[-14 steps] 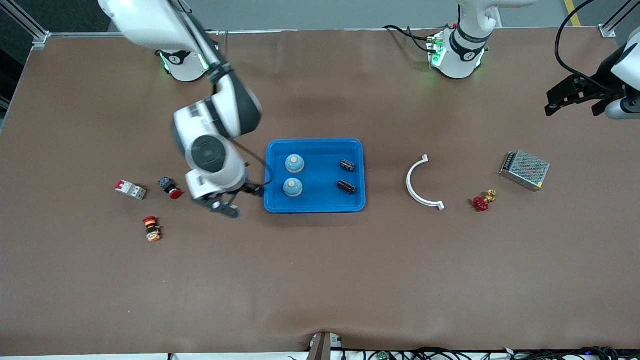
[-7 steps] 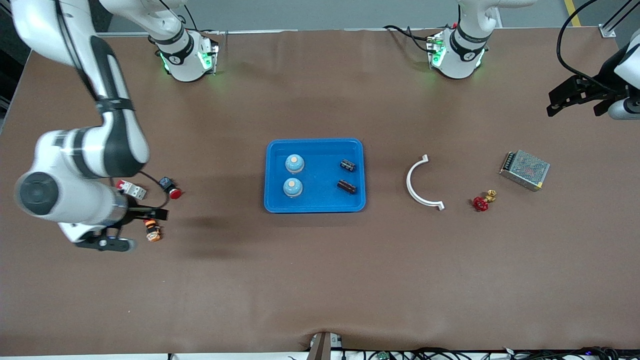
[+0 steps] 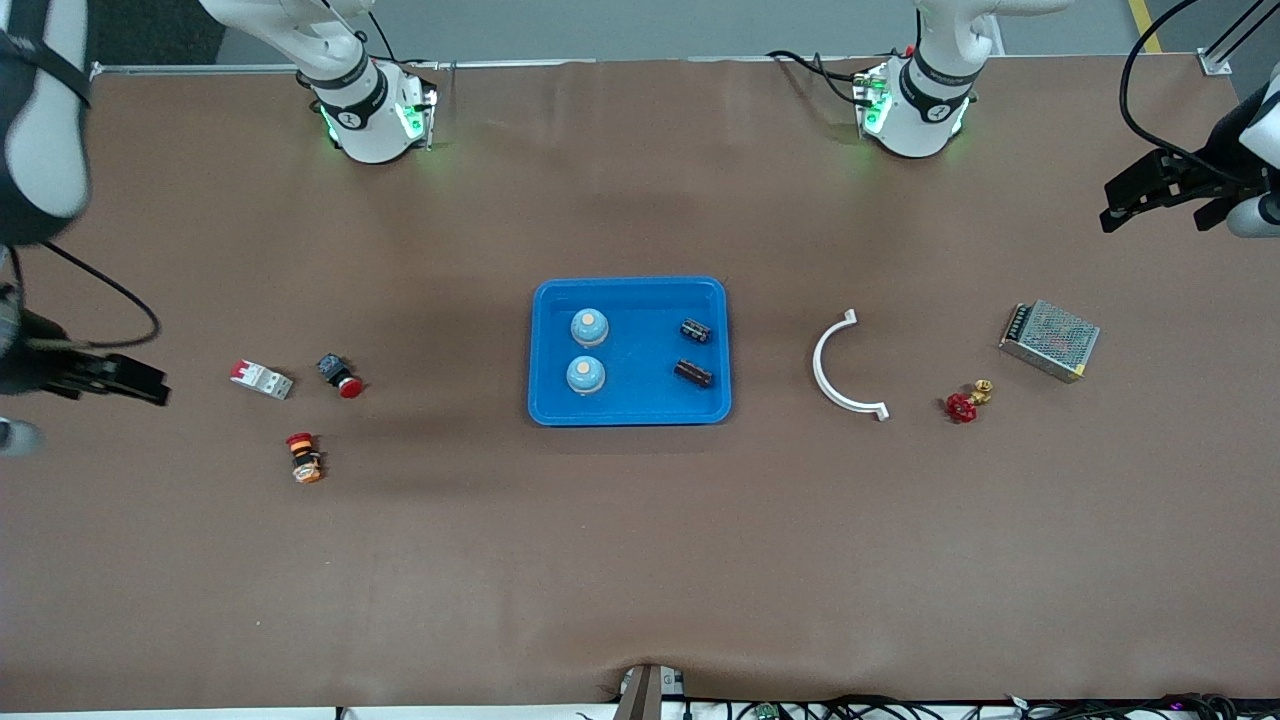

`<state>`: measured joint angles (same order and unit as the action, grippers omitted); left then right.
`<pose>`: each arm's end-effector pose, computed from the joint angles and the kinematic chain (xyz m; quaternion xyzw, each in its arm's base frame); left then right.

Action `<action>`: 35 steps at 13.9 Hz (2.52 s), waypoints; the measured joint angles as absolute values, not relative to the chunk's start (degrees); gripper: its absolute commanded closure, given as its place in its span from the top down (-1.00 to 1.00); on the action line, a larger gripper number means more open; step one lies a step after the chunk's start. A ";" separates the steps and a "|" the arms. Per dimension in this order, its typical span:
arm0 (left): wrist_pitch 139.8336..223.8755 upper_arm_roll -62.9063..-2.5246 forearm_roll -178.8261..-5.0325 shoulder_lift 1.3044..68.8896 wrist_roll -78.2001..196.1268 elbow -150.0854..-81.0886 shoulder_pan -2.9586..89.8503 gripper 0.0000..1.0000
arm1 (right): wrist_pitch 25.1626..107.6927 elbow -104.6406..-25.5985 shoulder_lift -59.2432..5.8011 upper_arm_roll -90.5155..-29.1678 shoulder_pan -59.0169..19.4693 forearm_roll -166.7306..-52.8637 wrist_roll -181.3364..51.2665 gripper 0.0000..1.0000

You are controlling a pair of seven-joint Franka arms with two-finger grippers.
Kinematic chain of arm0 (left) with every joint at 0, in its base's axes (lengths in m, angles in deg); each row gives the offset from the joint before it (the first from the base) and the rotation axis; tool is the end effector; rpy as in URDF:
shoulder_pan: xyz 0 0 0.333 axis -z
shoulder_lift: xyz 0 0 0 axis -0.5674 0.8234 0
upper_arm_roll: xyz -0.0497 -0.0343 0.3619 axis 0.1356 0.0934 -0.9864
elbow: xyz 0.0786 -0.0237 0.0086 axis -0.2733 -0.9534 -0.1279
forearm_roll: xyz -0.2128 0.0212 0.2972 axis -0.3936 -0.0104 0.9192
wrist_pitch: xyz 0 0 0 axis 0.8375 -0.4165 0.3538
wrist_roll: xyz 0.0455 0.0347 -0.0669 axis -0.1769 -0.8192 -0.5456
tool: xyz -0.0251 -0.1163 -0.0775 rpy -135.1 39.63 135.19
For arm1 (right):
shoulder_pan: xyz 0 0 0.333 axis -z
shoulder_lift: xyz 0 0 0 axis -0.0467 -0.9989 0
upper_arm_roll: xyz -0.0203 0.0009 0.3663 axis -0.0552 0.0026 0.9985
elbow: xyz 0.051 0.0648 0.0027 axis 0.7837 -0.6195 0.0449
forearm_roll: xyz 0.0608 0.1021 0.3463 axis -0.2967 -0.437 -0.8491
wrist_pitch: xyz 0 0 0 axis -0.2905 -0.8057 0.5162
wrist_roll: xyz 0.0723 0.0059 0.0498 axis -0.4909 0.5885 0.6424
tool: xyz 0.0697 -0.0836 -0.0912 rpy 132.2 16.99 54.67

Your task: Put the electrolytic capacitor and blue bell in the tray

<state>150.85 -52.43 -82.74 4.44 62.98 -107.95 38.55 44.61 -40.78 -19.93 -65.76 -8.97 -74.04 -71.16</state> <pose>0.4870 -0.0201 0.6642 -1.0000 0.0006 0.0084 0.0010 0.6348 -0.0329 0.6003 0.9983 -0.0493 0.0227 0.0188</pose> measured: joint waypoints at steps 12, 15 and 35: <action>150.84 -52.46 -82.74 4.29 62.99 -107.92 38.25 1.00 | 32.14 -39.10 -9.21 -65.15 -3.15 -74.26 -70.60 1.00; 150.84 -52.47 -82.74 4.28 62.99 -107.92 38.24 1.00 | 31.59 -39.11 -8.73 -65.15 -3.12 -74.26 -70.60 1.00; 149.35 -52.16 -82.74 2.25 62.83 -108.70 38.34 1.00 | 31.58 -39.89 -8.61 -63.67 -1.29 -74.25 -70.60 1.00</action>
<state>149.35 -52.16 -82.74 2.25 62.83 -108.70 38.34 31.58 -39.89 -8.61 -63.67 -1.29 -74.25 -70.60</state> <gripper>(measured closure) 0.000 0.000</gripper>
